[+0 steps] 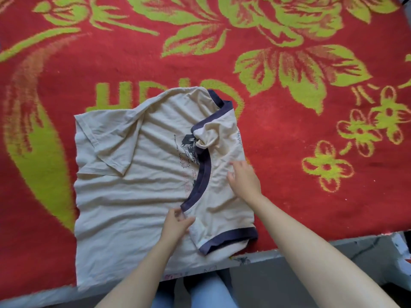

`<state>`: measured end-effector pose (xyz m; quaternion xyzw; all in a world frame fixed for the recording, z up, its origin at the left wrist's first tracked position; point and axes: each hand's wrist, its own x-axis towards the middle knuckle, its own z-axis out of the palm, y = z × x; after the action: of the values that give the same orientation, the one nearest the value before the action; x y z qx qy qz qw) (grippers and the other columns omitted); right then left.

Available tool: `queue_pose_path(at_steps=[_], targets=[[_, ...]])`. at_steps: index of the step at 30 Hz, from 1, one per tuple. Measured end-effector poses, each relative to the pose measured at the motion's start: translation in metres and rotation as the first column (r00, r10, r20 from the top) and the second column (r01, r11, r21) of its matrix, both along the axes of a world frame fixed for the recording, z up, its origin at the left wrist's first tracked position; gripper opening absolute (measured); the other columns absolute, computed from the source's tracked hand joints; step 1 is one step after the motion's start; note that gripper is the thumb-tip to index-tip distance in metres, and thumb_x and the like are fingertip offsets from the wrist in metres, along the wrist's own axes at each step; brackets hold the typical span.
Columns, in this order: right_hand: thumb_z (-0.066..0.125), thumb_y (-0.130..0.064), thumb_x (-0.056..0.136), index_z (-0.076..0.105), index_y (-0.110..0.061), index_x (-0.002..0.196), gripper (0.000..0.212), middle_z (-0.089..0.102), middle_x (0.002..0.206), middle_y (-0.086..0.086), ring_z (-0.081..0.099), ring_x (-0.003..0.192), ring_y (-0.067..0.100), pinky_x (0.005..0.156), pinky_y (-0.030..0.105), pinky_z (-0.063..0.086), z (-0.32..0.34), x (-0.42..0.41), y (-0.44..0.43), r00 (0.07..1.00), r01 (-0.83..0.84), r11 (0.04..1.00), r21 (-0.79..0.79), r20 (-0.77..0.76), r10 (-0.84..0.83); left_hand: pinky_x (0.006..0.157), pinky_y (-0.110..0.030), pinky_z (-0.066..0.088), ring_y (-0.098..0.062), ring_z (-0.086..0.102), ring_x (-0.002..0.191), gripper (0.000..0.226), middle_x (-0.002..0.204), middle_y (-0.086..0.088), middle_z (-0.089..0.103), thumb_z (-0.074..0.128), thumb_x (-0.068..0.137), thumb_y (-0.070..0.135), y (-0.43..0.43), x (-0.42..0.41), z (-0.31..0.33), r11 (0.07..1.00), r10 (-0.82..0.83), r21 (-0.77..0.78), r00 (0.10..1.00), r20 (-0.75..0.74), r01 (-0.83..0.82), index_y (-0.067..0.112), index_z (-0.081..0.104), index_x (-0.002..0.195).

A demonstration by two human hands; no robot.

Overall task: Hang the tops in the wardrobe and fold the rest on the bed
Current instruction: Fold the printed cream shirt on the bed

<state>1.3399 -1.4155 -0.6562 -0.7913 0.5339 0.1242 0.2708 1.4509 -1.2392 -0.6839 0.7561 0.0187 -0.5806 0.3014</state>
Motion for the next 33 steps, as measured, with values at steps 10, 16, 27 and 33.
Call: queue_pose_path(at_steps=[10,16,27,33], targets=[[0.042,-0.009,0.092,0.037,-0.018,0.137,0.046,0.038,0.144,0.002,0.026,0.135,0.026,0.103,0.041,0.024,-0.017,0.106,-0.123,0.856,-0.499,0.856,-0.133,-0.227,0.464,0.062,-0.027,0.038,-0.016,0.048,0.064,0.015,0.061,0.001,0.055,0.068,0.066,0.022,0.001,-0.016,-0.018,1.0,0.021,-0.005,0.999,0.042,-0.021,0.009,0.059,0.068],[0.047,-0.013,0.089,0.053,-0.017,0.08,0.012,0.045,0.07,-0.001,0.045,0.106,0.031,0.098,0.043,0.026,-0.005,0.128,-0.157,0.82,-0.536,0.831,-0.149,-0.326,0.47,0.062,-0.033,0.032,-0.018,0.04,0.066,0.046,0.07,-0.008,0.046,0.054,0.062,0.038,0.021,-0.02,-0.017,0.981,0.148,-0.12,0.988,-0.053,-0.154,-0.004,0.048,0.081],[0.048,-0.038,0.093,0.018,-0.016,0.148,0.067,0.018,0.153,0.015,0.016,0.141,0.031,0.11,0.049,0.023,-0.025,0.126,-0.139,1.0,-0.021,0.988,-0.152,0.007,0.023,0.071,-0.022,0.052,-0.013,0.067,0.084,0.027,0.094,0.0,0.07,0.068,0.081,0.002,0.032,-0.028,-0.018,0.963,0.255,-0.066,0.963,-0.092,-0.261,0.018,0.057,0.099],[0.047,-0.039,0.087,0.043,-0.011,0.12,0.043,0.042,0.128,0.019,0.043,0.114,0.036,0.088,0.045,0.041,-0.043,0.023,-0.017,0.811,-0.423,0.751,-0.508,0.158,0.564,0.068,-0.028,0.049,-0.024,0.061,0.076,0.017,0.082,-0.009,0.067,0.061,0.079,-0.002,0.027,-0.031,-0.016,0.939,0.345,0.015,0.938,-0.031,-0.345,0.015,0.061,0.082]])
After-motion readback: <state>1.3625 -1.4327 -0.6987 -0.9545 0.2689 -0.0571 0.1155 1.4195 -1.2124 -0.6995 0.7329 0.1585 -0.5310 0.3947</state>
